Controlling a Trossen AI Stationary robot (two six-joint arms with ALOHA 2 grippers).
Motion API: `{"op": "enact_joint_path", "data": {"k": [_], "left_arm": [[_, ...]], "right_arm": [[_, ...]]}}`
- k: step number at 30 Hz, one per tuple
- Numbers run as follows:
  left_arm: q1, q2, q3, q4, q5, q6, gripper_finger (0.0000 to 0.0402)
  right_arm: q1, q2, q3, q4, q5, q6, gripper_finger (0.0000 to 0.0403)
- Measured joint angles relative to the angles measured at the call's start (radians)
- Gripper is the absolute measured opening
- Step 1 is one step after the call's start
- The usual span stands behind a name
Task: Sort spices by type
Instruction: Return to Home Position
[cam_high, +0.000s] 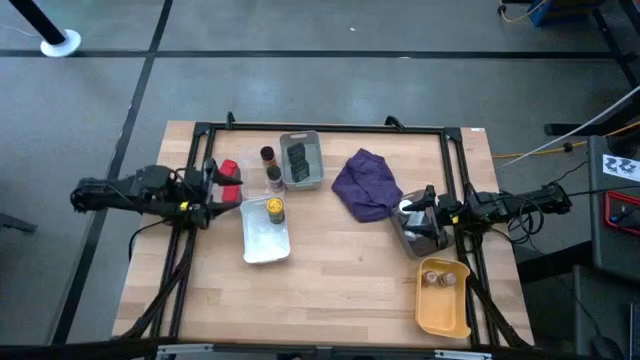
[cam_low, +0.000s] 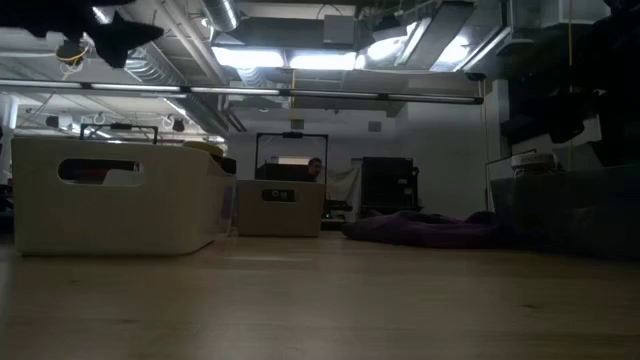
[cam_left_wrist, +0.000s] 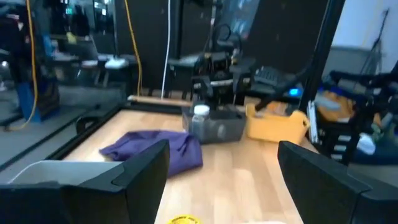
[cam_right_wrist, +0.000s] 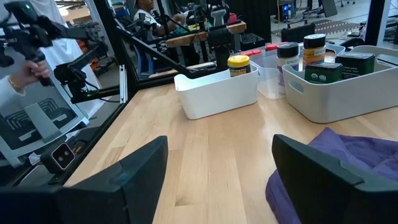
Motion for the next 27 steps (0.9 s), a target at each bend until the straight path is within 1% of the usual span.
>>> {"op": "enact_joint_path", "data": {"k": [3,7,9,11,15,22,27], "left_arm": [[0.000,-0.065,-0.121,0.124,0.007,-0.004,0.0282],[0.000,-0.105,-0.290,0.303,0.008,0.009,0.0282],[0.006,-0.120,-0.352,0.354,0.008,0.021,0.0282],[0.019,-0.138,-0.392,0.365,0.008,0.004,0.0282],[0.052,-0.159,-0.390,0.300,0.004,-0.020,0.0282],[0.108,-0.160,-0.391,0.299,0.003,0.054,0.0282],[0.120,-0.158,-0.391,0.299,0.003,0.079,0.0282]], "right_arm": [[0.000,0.000,0.000,0.000,0.000,0.000,0.0287],[0.000,0.000,0.000,0.000,0.000,0.000,0.0287],[0.000,0.000,0.000,0.000,0.000,0.000,0.0287],[0.000,0.000,0.000,0.000,0.000,0.000,0.0287],[0.000,0.000,0.000,0.000,0.001,0.000,0.0287],[0.000,0.000,0.000,0.000,0.001,0.000,0.0287],[0.000,0.000,0.000,-0.001,-0.001,0.000,0.0287]]}}
